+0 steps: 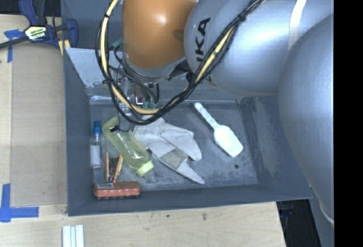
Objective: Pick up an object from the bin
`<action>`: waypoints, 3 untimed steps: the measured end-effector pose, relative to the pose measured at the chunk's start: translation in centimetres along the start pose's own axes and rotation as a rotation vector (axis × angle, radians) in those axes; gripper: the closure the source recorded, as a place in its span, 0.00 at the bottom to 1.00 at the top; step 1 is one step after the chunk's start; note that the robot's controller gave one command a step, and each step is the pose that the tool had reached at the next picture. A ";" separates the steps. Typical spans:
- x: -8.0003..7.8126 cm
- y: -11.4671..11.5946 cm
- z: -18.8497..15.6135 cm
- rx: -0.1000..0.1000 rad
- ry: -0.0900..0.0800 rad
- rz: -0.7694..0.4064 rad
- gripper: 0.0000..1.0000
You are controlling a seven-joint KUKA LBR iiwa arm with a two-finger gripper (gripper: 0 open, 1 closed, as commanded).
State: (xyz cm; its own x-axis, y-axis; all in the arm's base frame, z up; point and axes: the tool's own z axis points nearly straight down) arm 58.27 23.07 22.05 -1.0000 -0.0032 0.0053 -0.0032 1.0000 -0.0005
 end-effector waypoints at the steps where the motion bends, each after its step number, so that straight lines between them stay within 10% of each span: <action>1: -0.2 -0.1 -0.5 -0.002 -0.008 0.003 0.00; 3: -1.8 -0.8 8.3 -0.001 -0.011 -0.278 0.00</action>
Offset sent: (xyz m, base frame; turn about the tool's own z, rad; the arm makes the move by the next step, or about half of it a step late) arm 0.0213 -0.0052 -0.0994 -0.2828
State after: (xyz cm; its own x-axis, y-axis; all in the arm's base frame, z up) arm 59.98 22.24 13.78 -0.9607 -0.2775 -0.0059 -0.2775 0.9607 0.0003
